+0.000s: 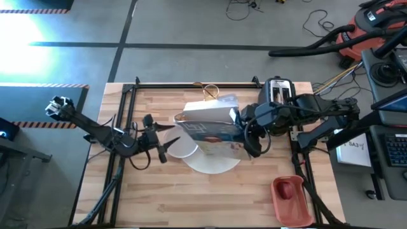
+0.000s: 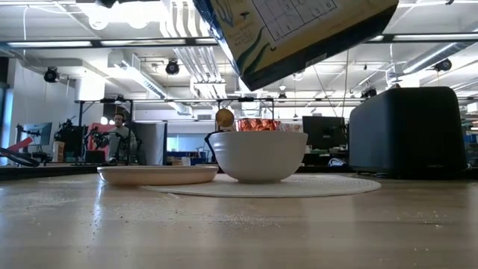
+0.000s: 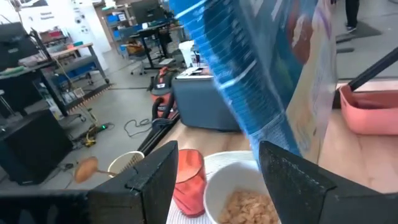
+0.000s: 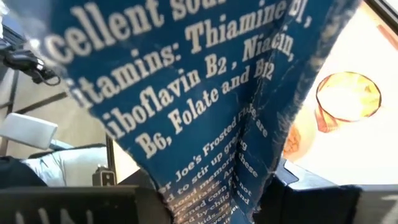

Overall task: Arrange a breakfast setting
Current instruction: Pour the cereal from the cereal box into the white bowl

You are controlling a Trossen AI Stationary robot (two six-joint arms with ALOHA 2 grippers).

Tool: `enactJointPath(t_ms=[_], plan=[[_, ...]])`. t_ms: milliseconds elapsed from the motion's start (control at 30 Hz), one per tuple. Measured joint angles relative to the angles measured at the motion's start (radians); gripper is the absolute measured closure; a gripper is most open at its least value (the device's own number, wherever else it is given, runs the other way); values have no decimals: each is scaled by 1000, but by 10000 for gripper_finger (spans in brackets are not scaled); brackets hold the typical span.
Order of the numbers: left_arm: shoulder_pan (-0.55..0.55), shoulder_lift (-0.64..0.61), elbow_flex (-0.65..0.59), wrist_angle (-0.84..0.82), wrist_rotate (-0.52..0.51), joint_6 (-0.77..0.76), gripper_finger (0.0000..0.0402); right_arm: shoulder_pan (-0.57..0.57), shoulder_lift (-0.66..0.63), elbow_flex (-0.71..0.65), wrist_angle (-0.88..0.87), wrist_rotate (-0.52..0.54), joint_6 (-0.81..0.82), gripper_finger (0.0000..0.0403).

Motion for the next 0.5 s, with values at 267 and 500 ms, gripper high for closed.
enactJointPath(t_ms=[267,500], plan=[[3,100,105,-42,12,49,193,0,0,0,6,-1,-3,282],[3,112,138,-155,27,-16,193,0,-2,0,-19,-2,-10,282]])
